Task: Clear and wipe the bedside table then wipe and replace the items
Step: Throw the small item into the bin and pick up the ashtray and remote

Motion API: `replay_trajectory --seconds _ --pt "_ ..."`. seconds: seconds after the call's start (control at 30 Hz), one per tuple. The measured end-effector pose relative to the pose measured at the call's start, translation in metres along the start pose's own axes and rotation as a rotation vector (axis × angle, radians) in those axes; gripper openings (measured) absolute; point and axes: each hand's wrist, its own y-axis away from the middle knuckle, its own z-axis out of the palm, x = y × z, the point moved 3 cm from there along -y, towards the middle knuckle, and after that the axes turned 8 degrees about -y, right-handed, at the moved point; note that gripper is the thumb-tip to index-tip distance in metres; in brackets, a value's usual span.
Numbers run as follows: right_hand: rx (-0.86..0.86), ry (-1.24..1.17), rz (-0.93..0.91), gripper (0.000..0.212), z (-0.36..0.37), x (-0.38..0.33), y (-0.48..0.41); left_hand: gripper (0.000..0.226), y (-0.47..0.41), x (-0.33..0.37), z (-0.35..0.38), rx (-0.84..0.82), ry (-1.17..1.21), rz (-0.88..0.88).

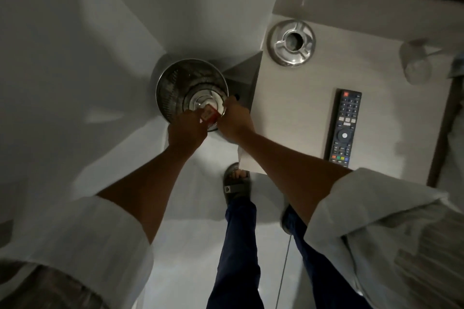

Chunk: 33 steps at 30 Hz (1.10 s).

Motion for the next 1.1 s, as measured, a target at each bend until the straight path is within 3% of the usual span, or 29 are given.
replay_trajectory --seconds 0.13,0.27,0.37,0.47,0.6,0.7,0.9,1.1 --pt "0.065 -0.011 -0.121 0.019 -0.038 -0.008 0.026 0.023 -0.014 0.017 -0.024 -0.002 0.024 0.019" --pt "0.267 0.013 -0.076 0.036 -0.103 0.013 0.062 0.03 -0.019 0.062 -0.063 0.302 -0.051 0.282" --pt "0.391 0.254 -0.076 0.036 -0.145 0.043 0.089 0.039 -0.027 0.117 -0.084 0.287 -0.068 0.44" --pt "0.444 0.393 0.049 0.047 -0.175 0.077 0.108 0.054 -0.039 0.172 -0.094 0.242 -0.202 0.607" --pt "0.446 0.371 0.25 0.063 -0.191 0.113 0.115 0.078 -0.068 0.207 -0.087 0.048 -0.266 0.534" --pt "0.416 0.278 0.324 0.076 -0.186 0.122 0.111 0.085 -0.088 0.212 -0.077 -0.004 -0.344 0.474" --pt "0.394 0.305 0.277 0.07 -0.178 0.133 0.105 0.087 -0.114 0.214 -0.065 -0.073 -0.244 0.358" --pt "0.36 0.224 0.254 0.076 -0.198 0.142 0.135 0.071 -0.106 0.226 -0.067 0.005 -0.152 0.34"
